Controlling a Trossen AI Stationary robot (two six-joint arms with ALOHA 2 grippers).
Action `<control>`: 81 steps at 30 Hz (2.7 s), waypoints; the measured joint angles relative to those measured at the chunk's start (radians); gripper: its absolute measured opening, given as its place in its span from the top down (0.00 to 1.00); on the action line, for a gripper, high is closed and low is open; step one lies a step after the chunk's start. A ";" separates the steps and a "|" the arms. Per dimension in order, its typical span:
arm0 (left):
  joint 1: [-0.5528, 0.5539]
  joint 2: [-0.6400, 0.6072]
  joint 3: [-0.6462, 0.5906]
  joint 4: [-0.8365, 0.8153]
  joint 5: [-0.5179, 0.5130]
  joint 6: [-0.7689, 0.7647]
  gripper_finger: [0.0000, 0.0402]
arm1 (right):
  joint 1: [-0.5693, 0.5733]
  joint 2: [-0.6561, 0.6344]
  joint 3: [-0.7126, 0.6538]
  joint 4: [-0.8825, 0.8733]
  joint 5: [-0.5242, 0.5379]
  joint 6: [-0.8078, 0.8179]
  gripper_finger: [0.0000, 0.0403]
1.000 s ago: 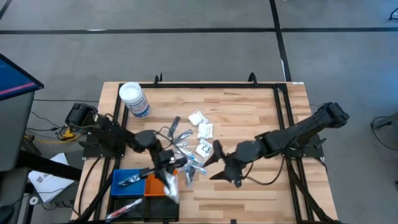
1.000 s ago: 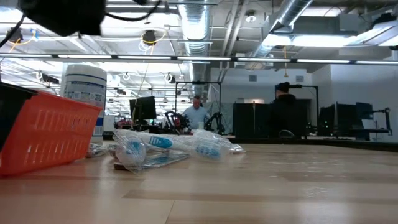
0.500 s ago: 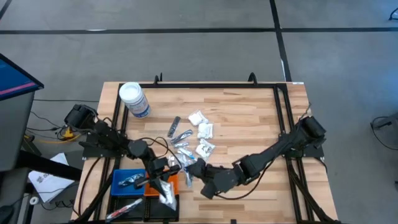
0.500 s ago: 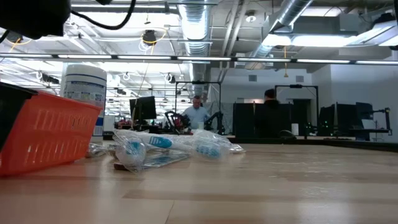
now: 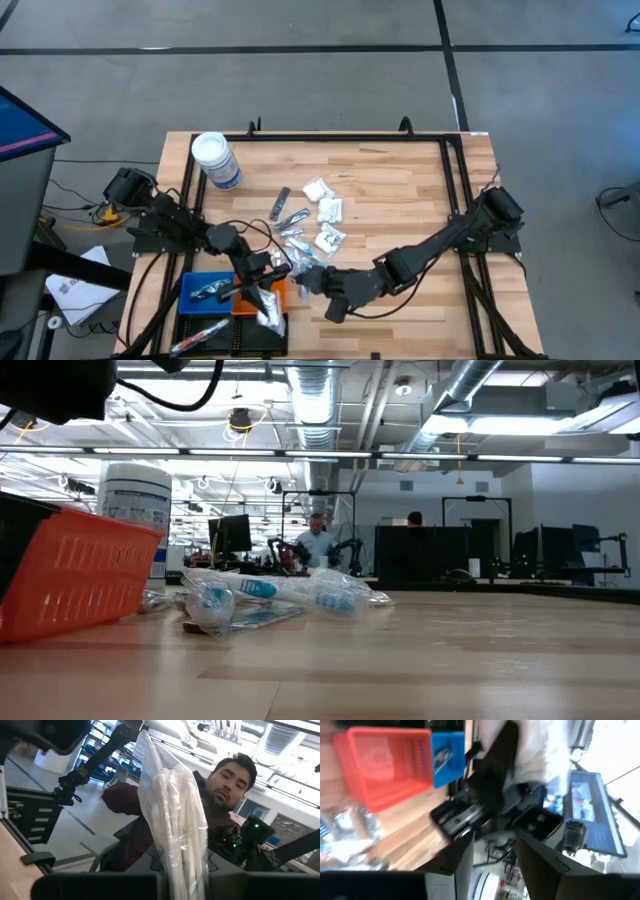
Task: Pick & Place Travel size toiletries
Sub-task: Put the right cotton pack into the right black basket
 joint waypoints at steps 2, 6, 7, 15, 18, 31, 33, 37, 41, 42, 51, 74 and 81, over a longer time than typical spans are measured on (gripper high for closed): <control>0.017 -0.003 0.000 0.000 -0.002 0.000 0.96 | -0.008 0.000 0.000 0.011 -0.002 -0.002 0.62; 0.070 -0.076 0.000 0.003 -0.008 0.041 0.96 | -0.026 0.000 0.000 0.006 0.008 0.140 0.57; 0.086 -0.100 0.000 -0.009 -0.007 0.059 0.96 | -0.029 0.000 0.000 0.016 0.026 0.221 0.57; 0.184 -0.380 0.000 -0.337 -0.258 0.366 0.96 | -0.095 -0.023 0.000 0.068 0.000 0.855 0.66; 0.172 -0.466 0.000 -0.482 -0.484 0.509 0.96 | -0.149 -0.038 0.000 0.050 -0.143 1.012 0.74; -0.069 -0.668 0.000 -0.702 -0.869 0.690 0.96 | -0.314 -0.049 -0.001 0.131 -0.757 1.329 0.99; -0.104 -0.702 0.000 -0.725 -0.925 0.705 0.96 | -0.319 -0.049 -0.001 0.152 -0.807 1.361 0.97; -0.150 -0.733 0.000 -0.749 -0.982 0.712 0.96 | -0.324 -0.049 -0.001 0.201 -0.840 1.380 0.91; -0.171 -0.727 0.000 -0.745 -1.038 0.736 0.96 | -0.330 -0.049 -0.001 0.265 -0.809 1.389 0.83; -0.173 -0.724 0.000 -0.739 -1.053 0.742 0.96 | -0.330 -0.049 -0.001 0.277 -0.800 1.395 0.81; -0.173 -0.716 0.000 -0.596 -1.070 0.857 0.96 | -0.336 -0.049 -0.001 0.309 -0.780 1.405 0.52; -0.109 -0.578 0.000 -0.372 -1.045 0.947 0.96 | -0.389 0.080 0.002 0.577 -0.785 1.562 0.40; -0.129 -0.577 0.000 -0.381 -1.074 0.969 0.96 | -0.396 0.083 0.002 0.571 -0.784 1.579 0.40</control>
